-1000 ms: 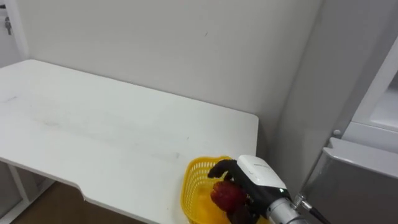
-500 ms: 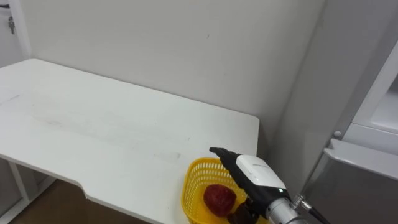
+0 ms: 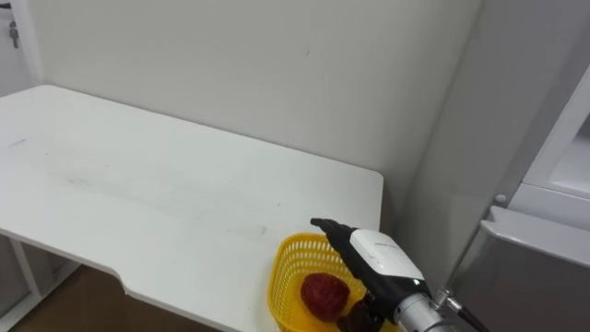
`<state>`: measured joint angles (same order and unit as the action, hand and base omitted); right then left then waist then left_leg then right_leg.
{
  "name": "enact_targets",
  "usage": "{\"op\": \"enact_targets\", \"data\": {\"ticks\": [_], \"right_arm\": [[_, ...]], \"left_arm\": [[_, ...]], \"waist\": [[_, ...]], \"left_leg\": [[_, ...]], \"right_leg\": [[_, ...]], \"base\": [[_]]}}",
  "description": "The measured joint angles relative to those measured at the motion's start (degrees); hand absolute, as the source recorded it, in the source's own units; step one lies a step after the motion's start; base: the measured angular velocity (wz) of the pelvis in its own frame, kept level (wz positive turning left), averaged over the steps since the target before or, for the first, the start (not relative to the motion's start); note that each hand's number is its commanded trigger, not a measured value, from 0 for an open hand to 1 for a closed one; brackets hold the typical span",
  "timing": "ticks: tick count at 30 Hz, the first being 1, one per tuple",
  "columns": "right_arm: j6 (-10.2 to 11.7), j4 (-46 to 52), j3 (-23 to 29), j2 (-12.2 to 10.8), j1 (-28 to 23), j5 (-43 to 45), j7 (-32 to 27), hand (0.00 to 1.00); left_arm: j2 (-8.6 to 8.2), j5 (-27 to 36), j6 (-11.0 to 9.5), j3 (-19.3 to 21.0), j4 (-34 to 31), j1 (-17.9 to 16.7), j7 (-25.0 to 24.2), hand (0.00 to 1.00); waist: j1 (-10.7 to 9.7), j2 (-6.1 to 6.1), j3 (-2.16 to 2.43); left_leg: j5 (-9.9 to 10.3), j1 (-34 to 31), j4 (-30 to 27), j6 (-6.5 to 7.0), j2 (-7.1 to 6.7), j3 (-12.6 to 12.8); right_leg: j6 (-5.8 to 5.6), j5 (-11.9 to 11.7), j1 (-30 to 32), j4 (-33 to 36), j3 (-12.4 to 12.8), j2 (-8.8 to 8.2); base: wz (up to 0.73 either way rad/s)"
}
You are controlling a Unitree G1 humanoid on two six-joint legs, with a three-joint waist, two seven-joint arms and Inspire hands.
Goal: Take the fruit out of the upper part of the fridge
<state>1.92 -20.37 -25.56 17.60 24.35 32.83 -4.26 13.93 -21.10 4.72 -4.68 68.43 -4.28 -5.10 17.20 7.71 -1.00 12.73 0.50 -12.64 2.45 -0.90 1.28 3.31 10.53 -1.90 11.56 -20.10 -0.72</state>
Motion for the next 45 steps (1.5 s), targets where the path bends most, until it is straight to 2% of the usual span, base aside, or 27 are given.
{"op": "enact_targets", "data": {"ticks": [8,14,18,19,21,26,33,36,40,43,45], "right_arm": [[0.0,3.9,2.6,0.0,0.1,0.0,-0.7,0.0],[0.0,10.1,2.6,-0.2,0.1,-0.8,-0.7,0.0],[-0.1,15.8,2.6,-0.6,0.1,-1.0,-0.5,0.0],[-0.1,17.1,2.6,-0.6,0.1,-1.5,-0.5,0.0],[-0.1,18.7,2.7,-0.6,0.1,-2.3,-0.5,0.0],[-0.1,24.7,3.4,-0.6,0.1,-6.6,-0.5,0.0],[0.1,30.3,6.8,-2.0,-1.3,-13.0,-0.8,0.0],[0.3,34.6,9.6,-2.6,-3.5,-14.1,-1.9,0.0],[3.4,40.0,11.8,-2.9,-8.1,-14.4,-4.5,0.0],[4.9,41.8,13.7,-4.0,-11.6,-14.5,-5.3,0.0],[5.0,42.4,14.6,-4.3,-14.4,-14.8,-6.4,0.0]], "left_arm": [[-0.06,-2.2,0.1,0.0,-0.4,-0.1,-0.4,0.0],[-0.07,-2.3,0.2,-0.3,-2.1,0.0,-0.4,0.0],[-0.26,-2.8,0.2,-0.4,-4.2,-1.0,-0.2,0.0],[-0.27,-3.3,0.2,-0.4,-4.3,-1.2,-0.1,0.0],[-0.32,-3.7,0.2,-0.5,-4.3,-1.3,-0.1,0.0],[-0.61,-3.8,0.1,-0.6,-3.9,-1.4,0.0,0.0],[-2.11,-3.4,0.0,-0.6,-3.1,-1.6,2.3,0.0],[-2.63,-3.3,-0.1,-0.8,-1.1,-1.8,3.6,0.0],[-3.22,-3.2,-0.1,-1.0,0.8,-3.3,4.7,0.0],[-3.68,-3.2,-0.4,-0.5,0.9,-3.5,4.7,0.0],[-3.77,-3.2,-1.2,-0.6,0.9,-3.5,4.7,0.0]], "waist": [[-0.3,-0.26,0.08],[-1.7,-1.53,0.12],[-2.5,-3.1,0.61],[-2.6,-3.43,0.96],[-3.0,-3.72,1.35],[-4.9,-4.05,1.18],[-7.3,-4.48,0.88],[-7.7,-4.87,0.85],[-9.1,-5.72,0.79],[-11.1,-6.29,0.96],[-12.0,-6.61,1.21]], "left_leg": [[0.0,-0.1,-0.1,0.0,0.01,0.0],[0.0,0.1,-0.1,0.01,0.03,0.4],[0.0,1.0,0.6,0.07,0.17,1.7],[-0.1,1.2,0.9,0.16,0.16,1.9],[-0.1,1.1,0.9,0.18,0.17,2.2],[-0.2,1.2,0.9,0.23,0.19,3.0],[-0.1,1.9,1.3,0.31,0.23,3.7],[-0.1,2.3,1.7,0.34,0.31,4.5],[-0.1,3.3,1.9,0.35,0.55,6.2],[-0.1,3.3,2.3,0.36,0.58,6.7],[-0.1,3.3,2.5,0.36,0.64,7.0]], "right_leg": [[0.0,0.0,0.0,0.0,-0.1,-0.02],[0.0,0.0,0.0,0.1,0.3,-0.06],[0.0,0.0,0.0,0.2,1.4,0.0],[0.0,0.0,0.1,0.3,1.7,0.0],[0.0,0.0,0.5,0.7,2.1,0.0],[0.0,0.0,1.0,1.1,2.9,-0.01],[-0.09,-0.1,0.6,1.2,3.6,0.04],[-0.13,-0.1,0.7,1.2,4.3,0.13],[-0.16,-0.2,0.6,1.2,5.9,0.42],[-0.19,-0.3,0.7,1.2,6.1,0.46],[-0.19,-0.3,0.8,1.2,6.2,0.53]], "base": [[0.0],[-0.03],[-0.14],[-0.15],[-0.13],[-0.08],[-0.05],[-0.12],[-0.19],[-0.06],[-0.06]]}}
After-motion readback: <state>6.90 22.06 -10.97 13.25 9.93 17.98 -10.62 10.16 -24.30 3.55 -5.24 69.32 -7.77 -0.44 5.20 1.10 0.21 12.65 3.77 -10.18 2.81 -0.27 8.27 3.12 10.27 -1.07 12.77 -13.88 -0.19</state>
